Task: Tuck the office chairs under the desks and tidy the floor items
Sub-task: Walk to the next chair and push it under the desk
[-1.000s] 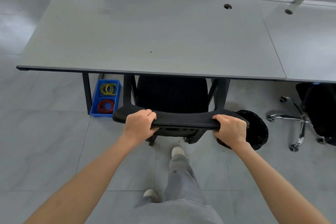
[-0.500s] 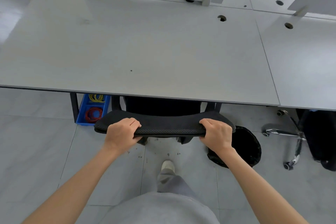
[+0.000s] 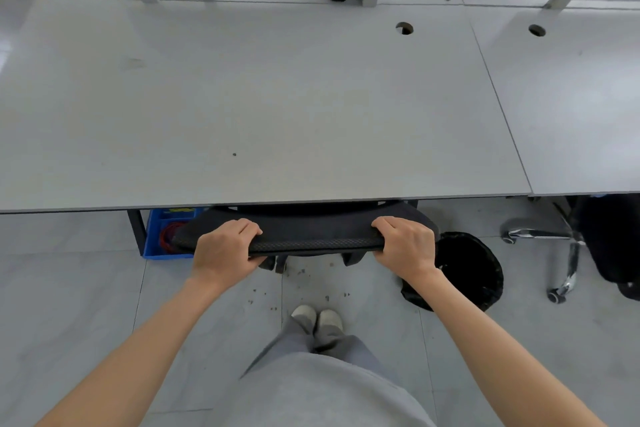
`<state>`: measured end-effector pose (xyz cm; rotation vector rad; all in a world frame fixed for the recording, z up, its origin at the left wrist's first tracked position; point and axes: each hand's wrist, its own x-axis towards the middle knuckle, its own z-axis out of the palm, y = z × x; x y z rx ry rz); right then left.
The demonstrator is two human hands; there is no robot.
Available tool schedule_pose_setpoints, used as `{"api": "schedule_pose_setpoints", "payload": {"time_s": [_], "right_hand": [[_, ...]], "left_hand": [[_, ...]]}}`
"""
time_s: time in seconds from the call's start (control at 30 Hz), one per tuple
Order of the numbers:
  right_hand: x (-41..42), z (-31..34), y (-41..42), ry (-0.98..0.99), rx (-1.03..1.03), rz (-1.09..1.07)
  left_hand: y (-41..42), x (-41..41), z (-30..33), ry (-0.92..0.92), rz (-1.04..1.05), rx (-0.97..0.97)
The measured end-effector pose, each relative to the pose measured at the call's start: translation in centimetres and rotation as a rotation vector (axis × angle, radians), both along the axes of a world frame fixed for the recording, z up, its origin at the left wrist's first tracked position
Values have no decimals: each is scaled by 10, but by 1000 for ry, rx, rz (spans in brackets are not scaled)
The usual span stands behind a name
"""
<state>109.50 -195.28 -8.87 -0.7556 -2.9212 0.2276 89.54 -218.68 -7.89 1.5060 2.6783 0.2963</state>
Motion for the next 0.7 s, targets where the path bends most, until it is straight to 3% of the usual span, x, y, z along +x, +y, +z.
{"api": "schedule_pose_setpoints", "payload": {"time_s": [0.3,0.53,0.6,0.7], "right_hand": [[5,10,0,-44,-31,18],[18,30,-1,-106,-133,163],[32,36,-5,-17,-225,116],[69,47,-22,216,-439,-147]], "left_hand": [[3,10,3,-82,30,-7],[28,69,24,-342,-135,189],[35,83,32,-494,-123,264],[41,99,40,-666,-135,325]]}}
